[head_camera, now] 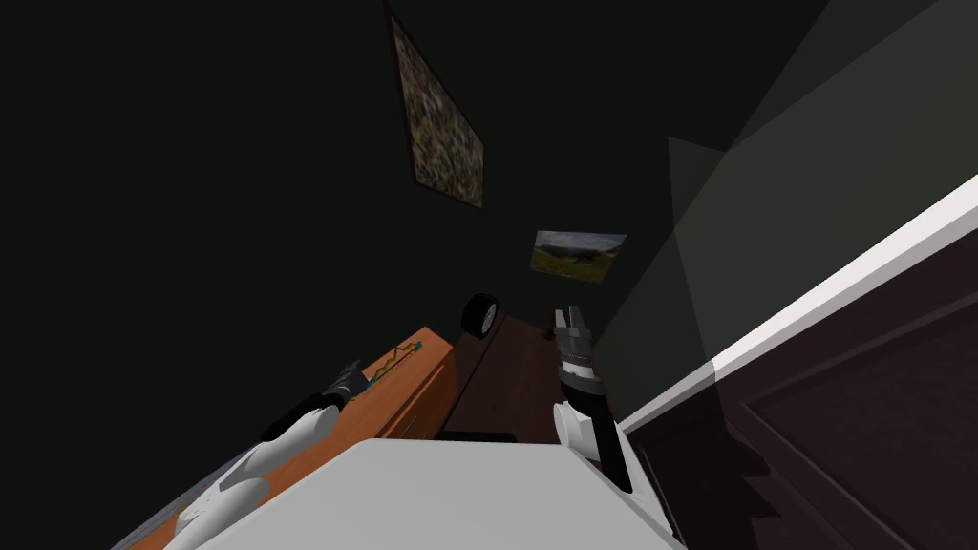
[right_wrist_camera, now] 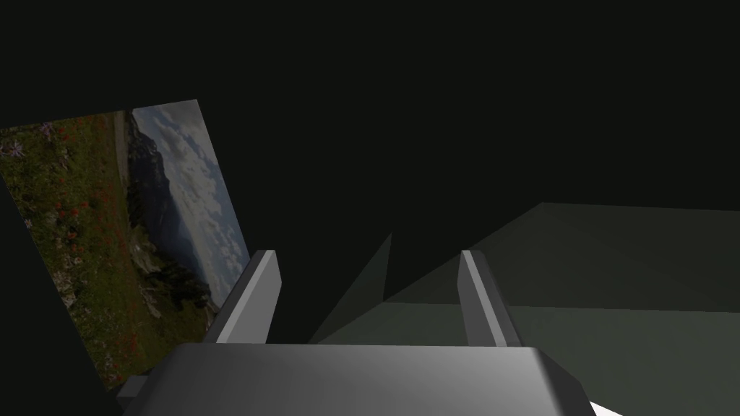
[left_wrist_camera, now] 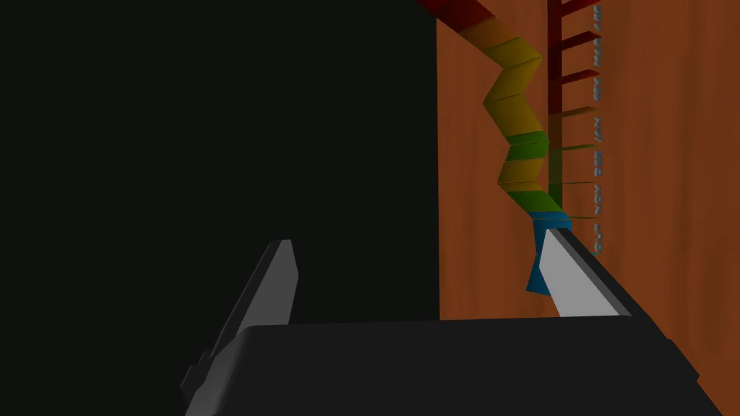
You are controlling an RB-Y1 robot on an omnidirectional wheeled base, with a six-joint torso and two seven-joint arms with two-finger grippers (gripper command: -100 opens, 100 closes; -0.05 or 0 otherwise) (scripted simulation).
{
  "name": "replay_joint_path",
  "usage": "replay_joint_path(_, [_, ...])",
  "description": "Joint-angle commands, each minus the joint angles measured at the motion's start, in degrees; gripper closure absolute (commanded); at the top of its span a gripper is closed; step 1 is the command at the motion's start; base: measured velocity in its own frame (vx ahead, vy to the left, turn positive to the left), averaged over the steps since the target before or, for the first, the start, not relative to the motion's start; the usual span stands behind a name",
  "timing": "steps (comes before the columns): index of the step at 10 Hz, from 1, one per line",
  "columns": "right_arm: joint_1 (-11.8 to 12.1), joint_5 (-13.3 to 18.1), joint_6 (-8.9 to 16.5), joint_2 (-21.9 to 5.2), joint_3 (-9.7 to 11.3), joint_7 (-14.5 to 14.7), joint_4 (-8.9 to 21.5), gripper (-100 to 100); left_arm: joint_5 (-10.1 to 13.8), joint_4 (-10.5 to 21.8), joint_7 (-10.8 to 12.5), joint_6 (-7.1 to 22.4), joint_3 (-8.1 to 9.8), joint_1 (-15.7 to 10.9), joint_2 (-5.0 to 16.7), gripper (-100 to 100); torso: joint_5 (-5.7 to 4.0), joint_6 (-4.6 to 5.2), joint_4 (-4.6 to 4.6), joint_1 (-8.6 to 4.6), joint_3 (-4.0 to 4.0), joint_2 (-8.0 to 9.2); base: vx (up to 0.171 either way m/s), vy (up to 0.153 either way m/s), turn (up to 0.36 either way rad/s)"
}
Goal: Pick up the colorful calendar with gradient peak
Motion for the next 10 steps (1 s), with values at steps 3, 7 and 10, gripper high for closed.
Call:
replay_joint_path(3, [0.0,0.0,0.0,0.0,0.0,0.0,0.0,0,4.9,6.2,0.6,5.1,0.62,-2.4,3.4,-100,0.01,0.01,0.00,0.07,0.00,0.00,-0.006,0.042,-0.109])
replay_joint_path(7, [0.0,0.0,0.0,0.0,0.0,0.0,0.0,0,9.4,13.9,0.8,11.1,1.14,-4.9,6.0,-100,0.02,0.00,0.00,0.06,-0.01,-0.01,-0.004,0.042,-0.113])
replay_joint_path(10, [0.0,0.0,0.0,0.0,0.0,0.0,0.0,0,11.6,18.9,0.9,15.5,1.31,-6.2,7.2,-100,0.00,0.03,0.00,0.05,-0.01,-0.02,-0.005,0.033,-0.094])
